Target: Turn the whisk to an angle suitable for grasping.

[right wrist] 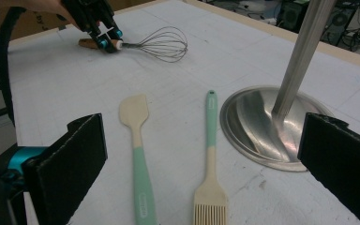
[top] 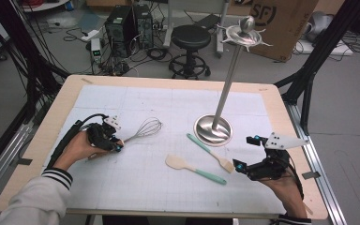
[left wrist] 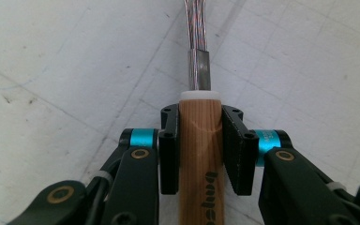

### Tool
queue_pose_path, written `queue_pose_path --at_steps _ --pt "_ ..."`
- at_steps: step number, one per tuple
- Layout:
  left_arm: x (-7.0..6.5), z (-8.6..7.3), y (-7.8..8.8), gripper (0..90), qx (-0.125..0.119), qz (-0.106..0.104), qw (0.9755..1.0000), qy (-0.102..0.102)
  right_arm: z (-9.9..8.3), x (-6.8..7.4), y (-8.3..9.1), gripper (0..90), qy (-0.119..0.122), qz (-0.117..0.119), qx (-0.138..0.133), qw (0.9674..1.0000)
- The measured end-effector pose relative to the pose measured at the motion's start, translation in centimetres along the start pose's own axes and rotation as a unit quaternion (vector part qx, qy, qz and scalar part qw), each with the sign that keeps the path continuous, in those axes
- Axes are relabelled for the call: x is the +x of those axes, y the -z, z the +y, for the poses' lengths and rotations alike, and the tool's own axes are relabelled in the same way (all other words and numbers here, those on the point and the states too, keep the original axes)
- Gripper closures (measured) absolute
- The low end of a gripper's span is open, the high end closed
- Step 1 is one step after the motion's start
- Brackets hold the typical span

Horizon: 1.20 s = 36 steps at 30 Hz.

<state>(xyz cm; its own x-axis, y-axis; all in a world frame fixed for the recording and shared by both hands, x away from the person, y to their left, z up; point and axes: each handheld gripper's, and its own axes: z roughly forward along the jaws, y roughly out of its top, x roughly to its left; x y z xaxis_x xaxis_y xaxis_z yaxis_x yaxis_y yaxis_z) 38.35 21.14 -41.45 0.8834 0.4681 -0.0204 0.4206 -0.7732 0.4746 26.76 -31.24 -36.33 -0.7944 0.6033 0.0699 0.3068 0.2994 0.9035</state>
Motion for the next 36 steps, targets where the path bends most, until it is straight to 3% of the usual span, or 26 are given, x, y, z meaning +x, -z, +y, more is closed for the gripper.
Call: queue_pose_path --at_steps 3,5,10,15,24,28,31,36 --pt "0.2 -0.1 0.5 70.4 -0.004 0.003 1.0 0.003 0.0 -0.1 0.1 0.0 0.0 0.0 -0.002 1.0" --pt "0.3 -0.2 0.9 70.4 -0.015 -0.008 0.9998 0.01 -0.1 -0.2 0.1 0.0 0.0 -0.001 -0.001 1.0" --pt "0.0 -0.3 2.2 70.5 -0.037 -0.01 0.9992 0.005 0.0 -0.1 0.3 0.0 -0.002 -0.002 -0.002 1.0" --pt "-0.7 0.1 3.8 70.5 -0.079 -0.023 0.9966 -0.003 0.2 0.0 0.3 0.0 0.003 0.0 -0.005 1.0" --pt "-3.9 3.6 7.0 70.5 -0.128 -0.05 0.9882 -0.068 0.5 0.1 0.5 0.0 0.004 0.006 -0.006 1.0" --pt "-5.5 5.6 7.6 70.5 -0.133 -0.056 0.9848 -0.097 0.5 0.0 0.7 0.0 0.006 0.01 -0.009 0.9999" --pt "-6.5 7.0 7.8 70.5 -0.139 -0.065 0.9809 -0.119 0.5 0.0 0.9 0.0 0.004 0.017 -0.006 0.9998" --pt "-8.2 9.3 7.3 70.4 -0.144 -0.083 0.9754 -0.145 0.5 -0.1 1.2 0.0 0.005 0.017 -0.01 0.9998"
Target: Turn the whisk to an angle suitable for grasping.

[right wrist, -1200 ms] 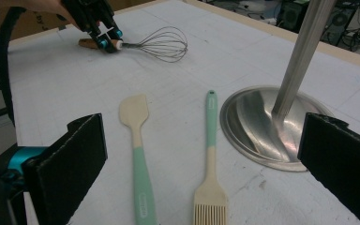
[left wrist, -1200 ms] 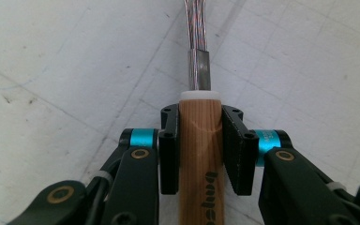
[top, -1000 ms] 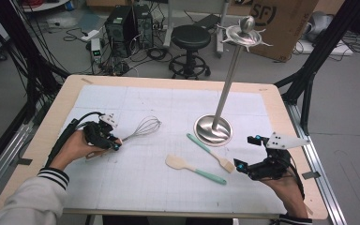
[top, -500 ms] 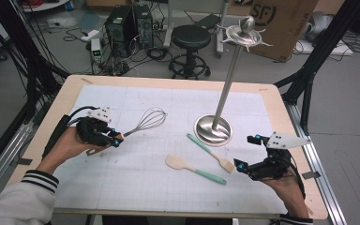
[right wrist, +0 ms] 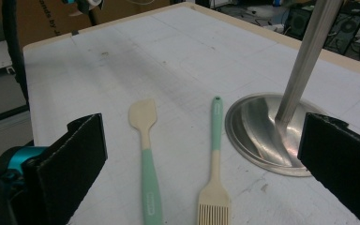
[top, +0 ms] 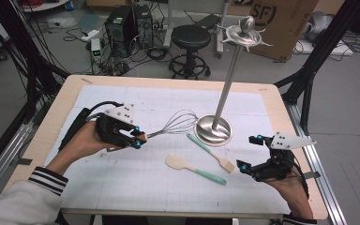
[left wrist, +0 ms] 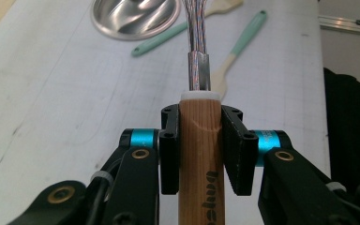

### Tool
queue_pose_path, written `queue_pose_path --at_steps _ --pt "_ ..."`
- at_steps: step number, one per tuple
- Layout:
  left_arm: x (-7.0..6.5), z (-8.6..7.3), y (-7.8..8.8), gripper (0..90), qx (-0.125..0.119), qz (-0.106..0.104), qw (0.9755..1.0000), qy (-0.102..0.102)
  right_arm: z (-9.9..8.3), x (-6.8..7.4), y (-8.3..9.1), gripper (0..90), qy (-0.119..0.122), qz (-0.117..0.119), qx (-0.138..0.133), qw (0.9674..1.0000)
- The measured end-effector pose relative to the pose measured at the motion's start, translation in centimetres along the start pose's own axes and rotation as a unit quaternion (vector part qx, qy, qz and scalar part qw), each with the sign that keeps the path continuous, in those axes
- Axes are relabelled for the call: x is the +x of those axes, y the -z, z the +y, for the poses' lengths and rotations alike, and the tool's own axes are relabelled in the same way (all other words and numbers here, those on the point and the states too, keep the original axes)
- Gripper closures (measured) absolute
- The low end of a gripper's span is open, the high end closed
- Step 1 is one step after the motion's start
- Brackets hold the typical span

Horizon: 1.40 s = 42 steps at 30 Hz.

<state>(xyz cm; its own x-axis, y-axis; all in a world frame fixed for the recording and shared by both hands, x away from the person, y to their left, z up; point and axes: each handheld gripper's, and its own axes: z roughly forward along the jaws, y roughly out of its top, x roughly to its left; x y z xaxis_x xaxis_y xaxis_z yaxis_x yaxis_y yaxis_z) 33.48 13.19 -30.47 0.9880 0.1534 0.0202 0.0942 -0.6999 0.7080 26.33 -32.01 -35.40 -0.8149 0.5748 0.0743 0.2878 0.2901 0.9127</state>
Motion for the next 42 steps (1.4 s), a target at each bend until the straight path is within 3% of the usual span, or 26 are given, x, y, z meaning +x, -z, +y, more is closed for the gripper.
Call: queue_pose_path --at_steps 6,16,22,31,39,42 --pt "-0.7 2.1 -2.8 70.5 0.005 -0.027 0.9993 -0.025 0.1 0.1 0.4 0.0 0.003 0.003 -0.001 1.0" --pt "-1.1 4.4 -7.3 70.4 0.022 -0.056 0.9972 -0.043 0.2 0.1 1.1 0.0 0.006 0.002 -0.007 1.0" --pt "-1.7 4.8 -10.3 70.4 0.045 -0.072 0.9944 -0.063 0.2 0.1 1.2 0.0 0.008 0.004 -0.005 0.9999" --pt "-1.6 4.8 -13.9 70.4 0.074 -0.081 0.9914 -0.071 0.3 0.1 1.2 0.0 0.007 0.004 -0.008 0.9999" --pt "-1.4 4.5 -15.7 70.4 0.084 -0.088 0.9898 -0.074 0.3 0.1 1.1 0.0 0.008 0.006 -0.007 0.9999" --pt "-1.2 4.5 -16.2 70.4 0.073 -0.094 0.9906 -0.068 0.2 0.1 1.1 0.0 0.007 0.005 -0.007 0.9999"
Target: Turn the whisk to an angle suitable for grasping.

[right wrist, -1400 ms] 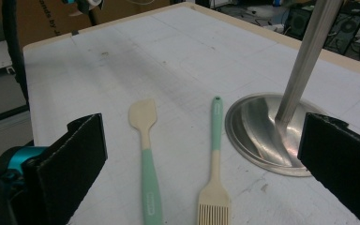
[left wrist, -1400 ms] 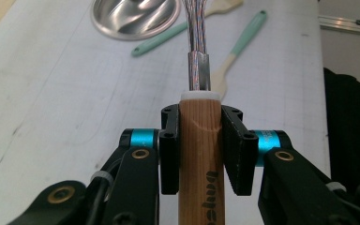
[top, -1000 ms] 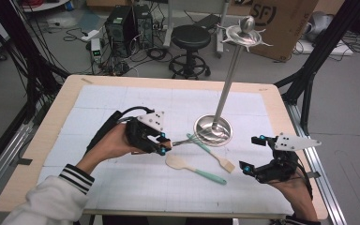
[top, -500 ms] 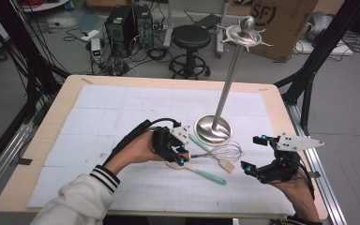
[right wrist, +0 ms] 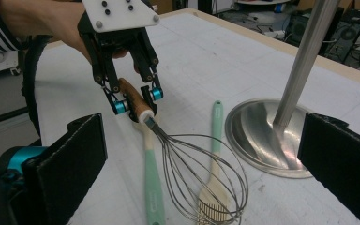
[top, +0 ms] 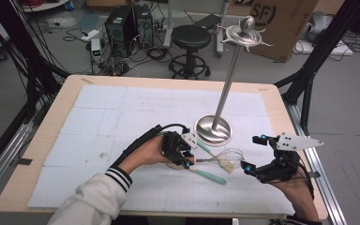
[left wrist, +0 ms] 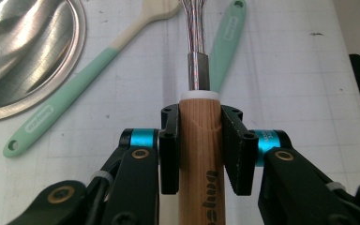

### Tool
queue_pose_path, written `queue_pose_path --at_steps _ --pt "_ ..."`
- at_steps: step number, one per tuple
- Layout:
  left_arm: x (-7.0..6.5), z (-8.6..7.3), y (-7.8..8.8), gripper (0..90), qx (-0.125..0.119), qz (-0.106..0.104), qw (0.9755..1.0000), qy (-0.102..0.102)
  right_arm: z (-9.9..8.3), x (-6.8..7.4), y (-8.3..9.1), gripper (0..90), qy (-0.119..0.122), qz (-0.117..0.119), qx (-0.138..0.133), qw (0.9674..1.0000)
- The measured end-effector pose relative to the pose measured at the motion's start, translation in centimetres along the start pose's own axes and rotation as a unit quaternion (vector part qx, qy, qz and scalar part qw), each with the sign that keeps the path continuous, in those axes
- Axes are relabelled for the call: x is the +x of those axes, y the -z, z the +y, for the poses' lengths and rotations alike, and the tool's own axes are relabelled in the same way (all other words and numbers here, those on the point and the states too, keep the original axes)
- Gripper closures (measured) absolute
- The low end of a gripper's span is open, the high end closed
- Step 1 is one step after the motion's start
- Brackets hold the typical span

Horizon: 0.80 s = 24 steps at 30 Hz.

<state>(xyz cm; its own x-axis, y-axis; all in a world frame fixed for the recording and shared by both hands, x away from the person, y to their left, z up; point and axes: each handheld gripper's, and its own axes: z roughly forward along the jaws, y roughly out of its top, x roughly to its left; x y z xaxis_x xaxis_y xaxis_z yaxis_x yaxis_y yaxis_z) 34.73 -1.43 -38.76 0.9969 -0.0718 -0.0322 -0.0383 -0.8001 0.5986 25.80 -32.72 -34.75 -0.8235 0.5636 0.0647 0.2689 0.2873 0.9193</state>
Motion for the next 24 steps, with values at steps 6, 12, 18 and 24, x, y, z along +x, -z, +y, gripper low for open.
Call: queue_pose_path --at_steps 6,12,18,24 --pt "0.3 0.0 -1.4 70.4 0.002 -0.005 1.0 -0.004 0.0 -0.1 -0.2 0.0 0.0 0.001 0.002 1.0" --pt "0.9 -0.1 -2.3 70.4 0.011 -0.007 0.9999 0.004 -0.1 -0.1 -0.5 0.0 -0.001 0.003 0.004 1.0" --pt "0.9 -0.1 -3.0 70.3 0.024 -0.007 0.9997 0.001 -0.1 -0.1 -0.4 0.0 -0.001 0.003 0.004 1.0" --pt "0.8 -0.1 -3.3 67.8 0.026 -0.005 0.9996 0.011 -0.1 -0.1 -0.3 0.0 -0.001 0.002 0.003 1.0"
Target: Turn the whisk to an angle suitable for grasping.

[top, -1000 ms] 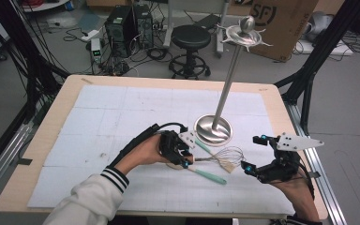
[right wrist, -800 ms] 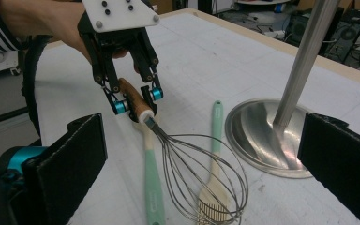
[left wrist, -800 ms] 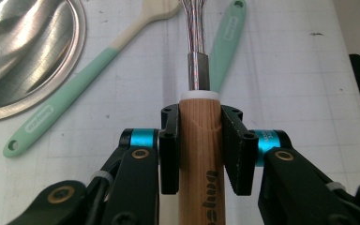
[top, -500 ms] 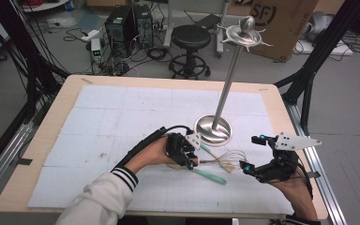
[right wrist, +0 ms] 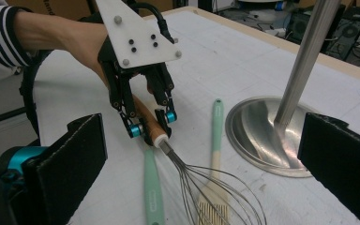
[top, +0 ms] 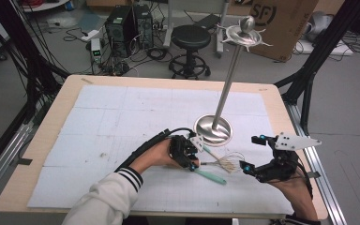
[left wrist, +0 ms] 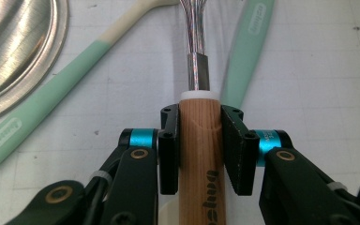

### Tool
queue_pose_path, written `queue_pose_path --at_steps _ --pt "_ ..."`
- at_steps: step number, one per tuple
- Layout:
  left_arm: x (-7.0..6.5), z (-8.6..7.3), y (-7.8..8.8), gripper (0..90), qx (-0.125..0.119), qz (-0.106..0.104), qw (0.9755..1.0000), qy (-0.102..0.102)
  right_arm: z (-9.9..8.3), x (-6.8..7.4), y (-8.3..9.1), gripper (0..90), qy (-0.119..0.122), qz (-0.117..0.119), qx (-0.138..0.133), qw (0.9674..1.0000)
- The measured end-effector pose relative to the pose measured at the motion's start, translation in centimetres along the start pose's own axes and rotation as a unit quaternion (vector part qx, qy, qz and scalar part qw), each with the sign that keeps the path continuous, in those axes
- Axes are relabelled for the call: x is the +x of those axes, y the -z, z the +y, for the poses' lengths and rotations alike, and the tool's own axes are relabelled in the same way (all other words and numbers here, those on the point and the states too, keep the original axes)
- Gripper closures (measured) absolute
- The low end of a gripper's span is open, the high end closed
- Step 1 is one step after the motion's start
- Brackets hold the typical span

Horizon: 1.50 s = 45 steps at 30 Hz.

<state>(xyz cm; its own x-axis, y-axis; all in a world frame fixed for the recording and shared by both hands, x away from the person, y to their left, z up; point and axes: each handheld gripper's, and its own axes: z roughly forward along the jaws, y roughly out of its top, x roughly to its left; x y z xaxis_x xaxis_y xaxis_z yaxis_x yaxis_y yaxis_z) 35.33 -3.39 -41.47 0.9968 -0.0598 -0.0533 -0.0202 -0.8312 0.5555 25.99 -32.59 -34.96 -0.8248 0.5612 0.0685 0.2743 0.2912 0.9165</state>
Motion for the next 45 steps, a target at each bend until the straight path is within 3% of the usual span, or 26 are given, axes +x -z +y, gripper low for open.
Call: queue_pose_path --at_steps 5,11,14,18,26,35,39,42,45 --pt "-0.4 0.1 0.6 44.7 0.009 0.021 0.9997 0.0 -0.1 0.0 0.2 0.0 -0.002 -0.002 0.0 1.0" --pt "-0.6 0.0 2.8 13.5 -0.02 0.036 0.9991 0.014 -0.1 0.0 0.3 0.0 -0.004 -0.003 -0.002 1.0" --pt "-0.8 -0.3 4.6 2.3 -0.037 0.052 0.9977 0.024 -0.1 -0.1 0.2 0.0 -0.002 -0.003 -0.001 1.0" --pt "-1.5 -0.9 7.1 1.6 -0.079 0.066 0.9942 0.032 -0.1 -0.2 0.1 0.0 -0.002 -0.002 -0.001 1.0" --pt "-3.4 -4.3 12.2 1.7 -0.125 0.109 0.9851 0.045 -0.2 -0.5 -0.1 0.0 -0.008 -0.001 -0.005 1.0" --pt "-5.2 -10.4 16.6 1.6 -0.199 0.155 0.9639 0.087 0.1 -0.8 -0.4 0.0 -0.007 -0.003 -0.008 0.9999" --pt "-6.2 -13.1 18.0 1.6 -0.226 0.175 0.9529 0.101 0.1 -0.8 -1.0 0.0 -0.009 0.0 -0.001 1.0" --pt "-6.8 -15.0 18.8 1.6 -0.25 0.186 0.9433 0.115 0.1 -0.8 -1.3 0.0 -0.007 0.002 0.003 1.0" --pt "-7.1 -16.4 19.3 1.7 -0.259 0.196 0.9374 0.124 0.2 -0.8 -1.5 0.0 -0.007 0.002 0.003 1.0"
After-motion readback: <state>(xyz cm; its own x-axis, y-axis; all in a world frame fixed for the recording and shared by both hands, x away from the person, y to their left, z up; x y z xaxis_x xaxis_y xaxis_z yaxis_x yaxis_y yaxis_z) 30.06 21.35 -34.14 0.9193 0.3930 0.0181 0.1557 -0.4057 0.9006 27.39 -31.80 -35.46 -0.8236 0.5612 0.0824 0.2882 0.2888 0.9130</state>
